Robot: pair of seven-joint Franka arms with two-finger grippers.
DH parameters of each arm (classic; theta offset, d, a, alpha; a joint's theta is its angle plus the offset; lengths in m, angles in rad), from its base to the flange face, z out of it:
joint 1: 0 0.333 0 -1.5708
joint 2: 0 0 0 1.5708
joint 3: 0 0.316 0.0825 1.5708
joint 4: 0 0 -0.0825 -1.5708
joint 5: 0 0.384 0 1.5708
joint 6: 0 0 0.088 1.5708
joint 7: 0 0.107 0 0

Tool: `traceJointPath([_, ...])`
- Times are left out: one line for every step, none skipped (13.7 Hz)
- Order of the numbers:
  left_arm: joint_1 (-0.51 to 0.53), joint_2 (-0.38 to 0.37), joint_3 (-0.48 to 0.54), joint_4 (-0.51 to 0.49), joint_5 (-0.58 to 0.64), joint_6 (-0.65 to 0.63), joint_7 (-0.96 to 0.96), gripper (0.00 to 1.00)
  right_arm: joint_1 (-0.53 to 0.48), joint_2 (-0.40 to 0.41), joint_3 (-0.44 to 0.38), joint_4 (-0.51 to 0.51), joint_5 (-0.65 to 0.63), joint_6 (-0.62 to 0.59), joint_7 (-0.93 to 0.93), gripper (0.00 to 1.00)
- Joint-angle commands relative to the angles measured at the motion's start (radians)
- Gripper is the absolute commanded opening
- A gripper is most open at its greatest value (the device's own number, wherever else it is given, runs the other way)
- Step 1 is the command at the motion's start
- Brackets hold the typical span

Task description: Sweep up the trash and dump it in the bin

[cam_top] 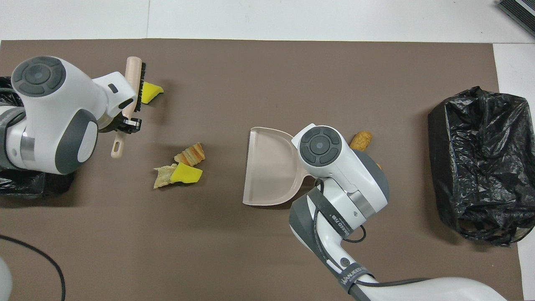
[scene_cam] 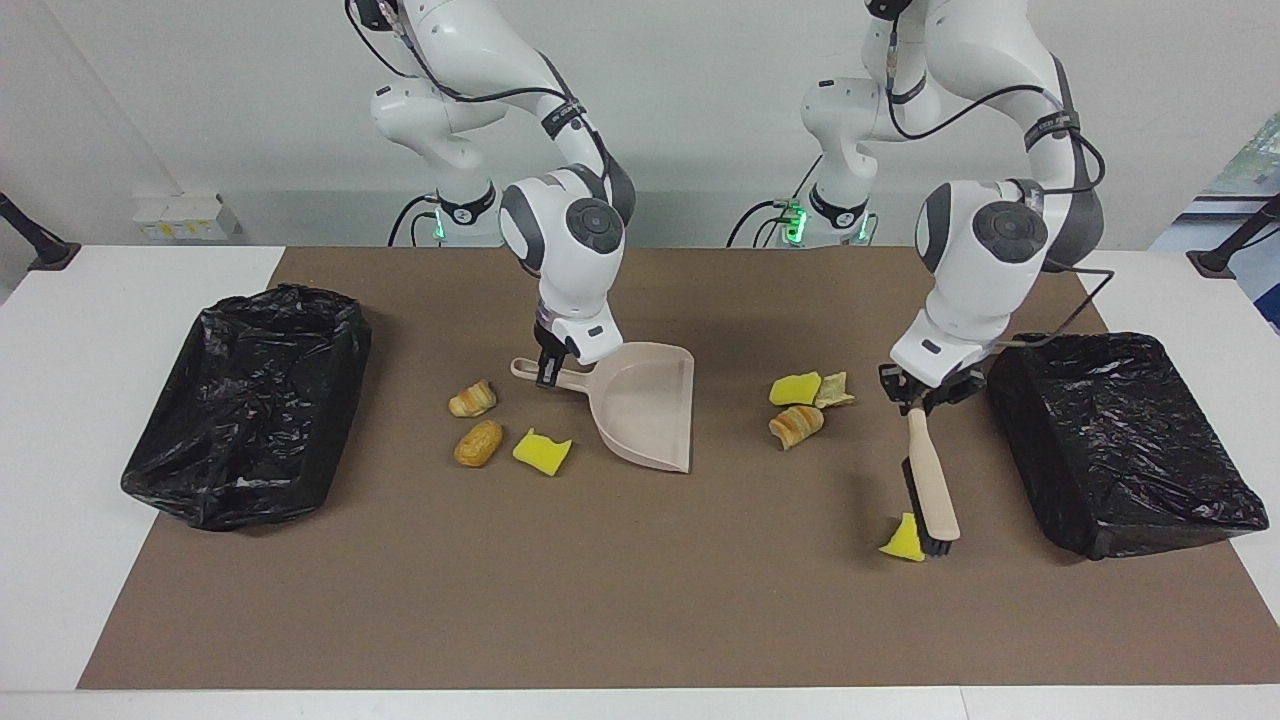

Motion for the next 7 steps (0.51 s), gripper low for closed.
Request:
traceJointPath([0.052,0.13,-0.012,0.141,0.047,0.0,0.041,0.0,0.026,-0.004,0.007,-0.019,-0.014,0.033,-0.018,0.0])
traceJointPath([0.061,0.167,-0.01,0.18,0.072,0.008,0.068,0.0,0.054,0.0,0.007,-0.016,-0.019,0.03,-0.018,0.0])
traceJointPath([0.091,0.178,-0.012,0.198,0.081,0.009,0.112,0.0,0.073,0.008,0.007,-0.015,-0.019,0.025,-0.017,0.0])
traceJointPath([0.105,0.178,-0.012,0.196,0.077,0.02,0.192,0.0,0.088,0.011,0.007,-0.015,-0.019,0.021,-0.017,0.0])
traceJointPath([0.107,0.177,-0.012,0.192,0.075,0.046,0.255,0.0,0.091,0.011,0.007,-0.015,-0.019,0.014,-0.017,0.0])
traceJointPath([0.107,0.169,-0.012,0.172,0.077,0.048,0.321,0.0,0.091,0.01,0.007,-0.015,-0.019,0.008,-0.017,0.0])
traceJointPath([0.107,0.161,-0.012,0.152,0.072,0.043,0.358,0.0,0.091,0.01,0.007,-0.013,-0.019,0.002,-0.017,0.0])
